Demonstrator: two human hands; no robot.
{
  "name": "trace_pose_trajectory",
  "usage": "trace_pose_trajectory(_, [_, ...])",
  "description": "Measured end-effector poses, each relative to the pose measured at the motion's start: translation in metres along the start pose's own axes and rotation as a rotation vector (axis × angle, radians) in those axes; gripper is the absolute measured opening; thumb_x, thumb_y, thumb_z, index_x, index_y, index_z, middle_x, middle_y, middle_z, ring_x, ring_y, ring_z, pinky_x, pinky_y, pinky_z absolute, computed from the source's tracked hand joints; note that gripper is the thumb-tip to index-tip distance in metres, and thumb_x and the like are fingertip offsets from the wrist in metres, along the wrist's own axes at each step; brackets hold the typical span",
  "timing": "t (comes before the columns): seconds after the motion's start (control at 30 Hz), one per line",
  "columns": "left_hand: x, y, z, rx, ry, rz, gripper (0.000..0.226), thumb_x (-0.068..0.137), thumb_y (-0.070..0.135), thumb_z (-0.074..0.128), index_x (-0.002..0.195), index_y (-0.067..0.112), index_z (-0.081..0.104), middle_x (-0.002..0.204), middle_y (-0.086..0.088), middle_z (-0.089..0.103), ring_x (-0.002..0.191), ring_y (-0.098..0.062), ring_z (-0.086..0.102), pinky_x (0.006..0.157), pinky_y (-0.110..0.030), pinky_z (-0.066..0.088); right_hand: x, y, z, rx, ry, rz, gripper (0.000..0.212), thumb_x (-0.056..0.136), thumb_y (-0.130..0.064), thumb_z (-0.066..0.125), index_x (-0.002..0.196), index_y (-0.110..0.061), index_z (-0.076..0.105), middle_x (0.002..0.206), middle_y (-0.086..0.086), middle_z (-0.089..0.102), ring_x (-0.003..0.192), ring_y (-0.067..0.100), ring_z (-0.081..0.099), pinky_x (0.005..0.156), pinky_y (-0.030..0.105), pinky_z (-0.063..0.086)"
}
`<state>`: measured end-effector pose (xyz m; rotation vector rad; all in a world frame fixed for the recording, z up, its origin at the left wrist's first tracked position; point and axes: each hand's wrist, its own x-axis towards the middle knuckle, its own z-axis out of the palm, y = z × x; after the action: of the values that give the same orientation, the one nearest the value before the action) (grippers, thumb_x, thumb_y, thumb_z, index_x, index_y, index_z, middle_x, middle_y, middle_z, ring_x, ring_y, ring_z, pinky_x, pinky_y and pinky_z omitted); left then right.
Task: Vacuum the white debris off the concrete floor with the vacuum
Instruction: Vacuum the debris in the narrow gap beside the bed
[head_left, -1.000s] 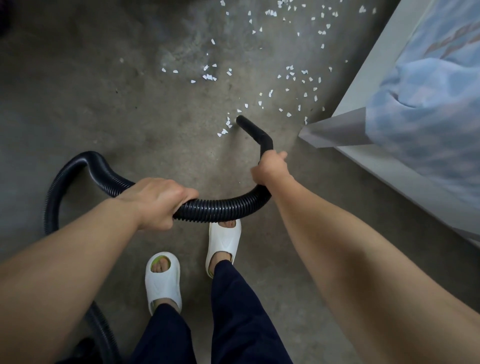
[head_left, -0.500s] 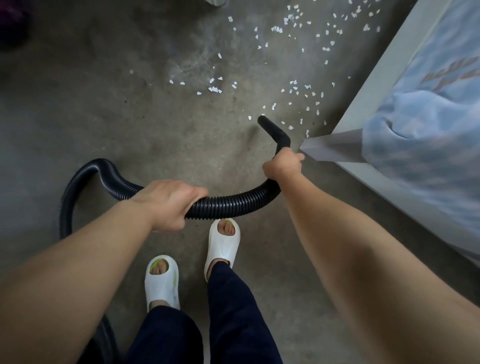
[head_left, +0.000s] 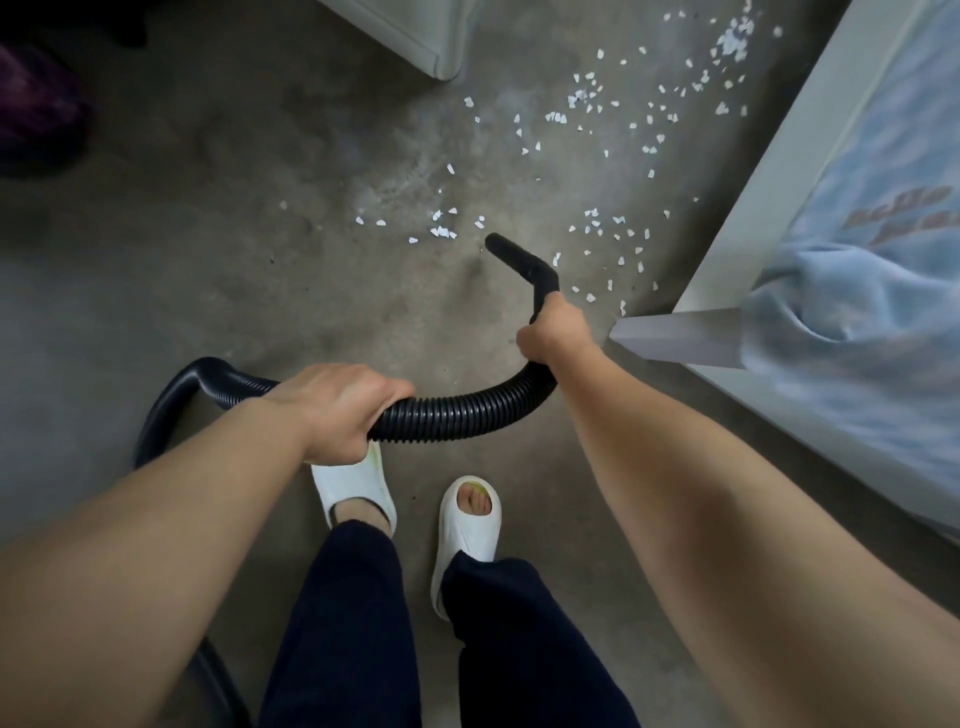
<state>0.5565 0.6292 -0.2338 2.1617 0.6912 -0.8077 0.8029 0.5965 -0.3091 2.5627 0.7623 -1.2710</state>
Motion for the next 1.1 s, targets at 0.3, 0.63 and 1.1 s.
trace_pose_trajectory(0.3, [-0.005, -0.083, -0.011, -0.106, -0.047, 0.017, 0.030, 0.071, 0.014, 0.060, 0.072, 0.034, 0.038, 0.068, 0.008, 0.051, 0.060, -0.007, 0.050, 0.049, -0.026, 0.033, 0.009, -0.085, 0.026, -0.094, 0.042, -0.061, 0.051, 0.086, -0.013, 0.058, 0.133, -0.007, 0.039, 0.120, 0.015, 0.055, 0.108, 0.031, 0.058, 0.072, 0.032, 0.044])
trace_pose_trajectory(0.63, [-0.015, -0.123, -0.029, -0.201, -0.045, 0.059, 0.028, 0.071, 0.013, 0.055, 0.066, 0.033, 0.036, 0.068, 0.007, 0.049, 0.063, -0.014, 0.051, 0.054, -0.031, 0.035, 0.002, -0.114, 0.030, -0.051, 0.063, 0.099, 0.054, 0.085, -0.012, 0.058, 0.135, -0.006, 0.038, 0.121, 0.013, 0.056, 0.101, 0.028, 0.060, 0.073, 0.034, 0.050])
trace_pose_trajectory(1.1, [-0.041, -0.169, -0.021, -0.211, -0.076, -0.011, 0.031, 0.067, 0.004, 0.052, 0.070, 0.033, 0.040, 0.068, 0.007, 0.052, 0.060, -0.007, 0.052, 0.051, -0.026, 0.038, -0.010, -0.172, 0.057, -0.253, -0.053, -0.147, 0.066, 0.088, -0.013, 0.056, 0.147, -0.009, 0.026, 0.129, 0.018, 0.048, 0.113, 0.034, 0.056, 0.084, 0.037, 0.050])
